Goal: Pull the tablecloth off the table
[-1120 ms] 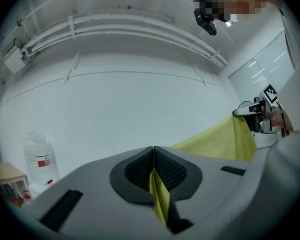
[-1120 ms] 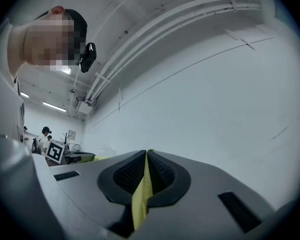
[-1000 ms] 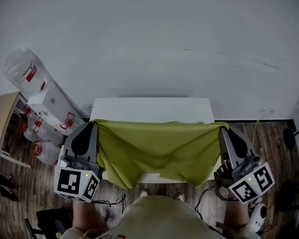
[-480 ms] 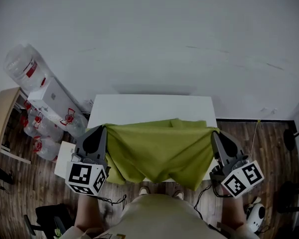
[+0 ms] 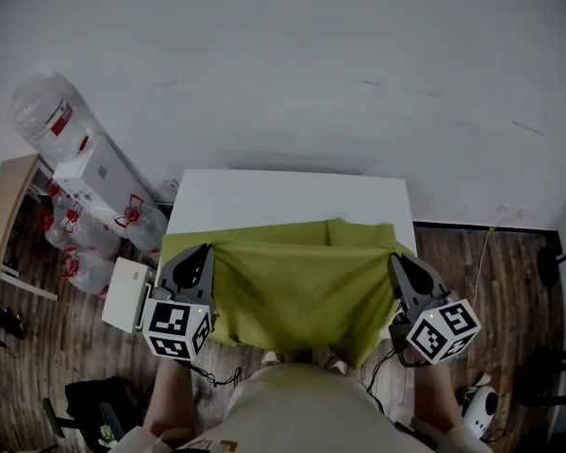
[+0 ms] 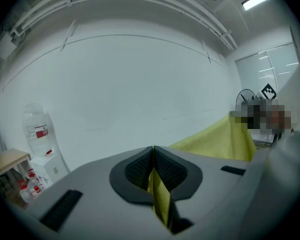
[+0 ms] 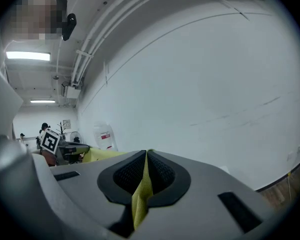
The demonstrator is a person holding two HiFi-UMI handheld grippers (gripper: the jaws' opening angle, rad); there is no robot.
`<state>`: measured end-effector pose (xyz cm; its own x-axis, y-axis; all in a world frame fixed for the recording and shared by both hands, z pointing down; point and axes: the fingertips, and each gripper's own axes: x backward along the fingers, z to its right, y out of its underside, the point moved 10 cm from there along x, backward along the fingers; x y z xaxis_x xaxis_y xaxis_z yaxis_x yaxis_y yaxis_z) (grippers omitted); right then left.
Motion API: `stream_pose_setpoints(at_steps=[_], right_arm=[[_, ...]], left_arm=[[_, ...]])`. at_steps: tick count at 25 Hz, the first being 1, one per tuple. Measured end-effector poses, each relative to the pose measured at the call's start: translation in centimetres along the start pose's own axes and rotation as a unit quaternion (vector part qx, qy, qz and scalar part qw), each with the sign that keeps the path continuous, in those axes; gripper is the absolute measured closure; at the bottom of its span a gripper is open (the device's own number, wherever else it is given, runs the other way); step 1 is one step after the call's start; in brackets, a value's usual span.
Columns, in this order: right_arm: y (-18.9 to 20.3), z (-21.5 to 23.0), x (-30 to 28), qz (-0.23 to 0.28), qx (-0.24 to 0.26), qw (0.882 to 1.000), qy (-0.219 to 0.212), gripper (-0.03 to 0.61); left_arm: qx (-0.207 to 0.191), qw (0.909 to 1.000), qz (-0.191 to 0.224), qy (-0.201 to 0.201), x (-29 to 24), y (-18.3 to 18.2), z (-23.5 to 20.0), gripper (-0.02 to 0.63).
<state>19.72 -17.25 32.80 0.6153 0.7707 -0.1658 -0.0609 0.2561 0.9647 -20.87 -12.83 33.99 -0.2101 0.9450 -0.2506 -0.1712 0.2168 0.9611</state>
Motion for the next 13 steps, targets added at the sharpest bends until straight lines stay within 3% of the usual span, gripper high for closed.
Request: stream_pose_setpoints(at_steps=[13], right_arm=[[1.00,-0.28,-0.34,-0.013,-0.010,1.000,-0.002,0.545]], left_arm=[[0.012,0.9999,-0.010,0.003,0.36,1.03,-0.45,0.589]])
